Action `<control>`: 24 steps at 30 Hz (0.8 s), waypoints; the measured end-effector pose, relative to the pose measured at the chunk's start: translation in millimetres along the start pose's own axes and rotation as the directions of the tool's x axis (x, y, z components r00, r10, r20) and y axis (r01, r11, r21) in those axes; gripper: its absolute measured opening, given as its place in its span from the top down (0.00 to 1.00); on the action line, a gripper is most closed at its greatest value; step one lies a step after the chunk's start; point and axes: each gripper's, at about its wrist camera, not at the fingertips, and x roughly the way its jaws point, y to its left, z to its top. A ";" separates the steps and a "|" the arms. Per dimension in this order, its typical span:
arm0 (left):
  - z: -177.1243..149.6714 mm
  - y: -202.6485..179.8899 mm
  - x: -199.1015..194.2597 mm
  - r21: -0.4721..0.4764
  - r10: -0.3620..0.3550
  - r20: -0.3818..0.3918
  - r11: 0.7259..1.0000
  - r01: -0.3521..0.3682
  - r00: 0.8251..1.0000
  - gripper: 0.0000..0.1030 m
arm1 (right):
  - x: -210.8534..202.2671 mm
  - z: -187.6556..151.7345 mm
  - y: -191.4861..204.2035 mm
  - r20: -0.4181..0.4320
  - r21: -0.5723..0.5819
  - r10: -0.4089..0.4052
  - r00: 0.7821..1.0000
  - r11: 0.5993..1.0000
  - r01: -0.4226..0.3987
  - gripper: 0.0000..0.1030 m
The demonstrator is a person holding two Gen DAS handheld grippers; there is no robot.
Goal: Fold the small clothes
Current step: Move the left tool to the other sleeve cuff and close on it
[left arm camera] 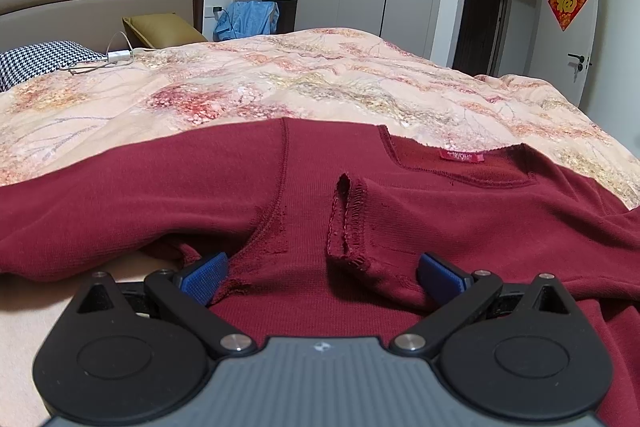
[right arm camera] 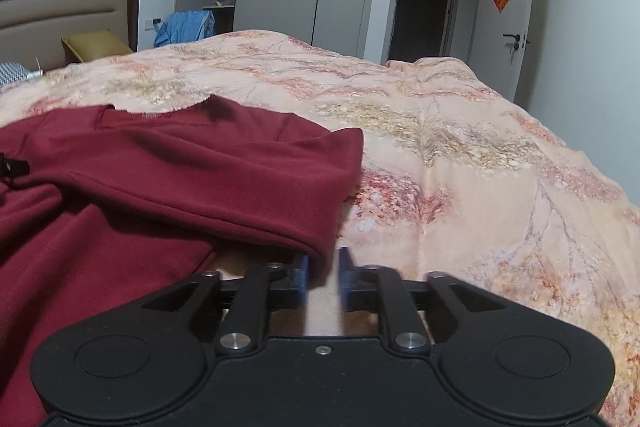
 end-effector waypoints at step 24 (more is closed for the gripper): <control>-51.1 261.8 -153.6 -0.617 0.255 -0.047 0.753 -0.229 0.966 0.00 | -97.8 -22.5 59.3 0.119 0.022 0.300 0.947 0.952 -0.304 0.01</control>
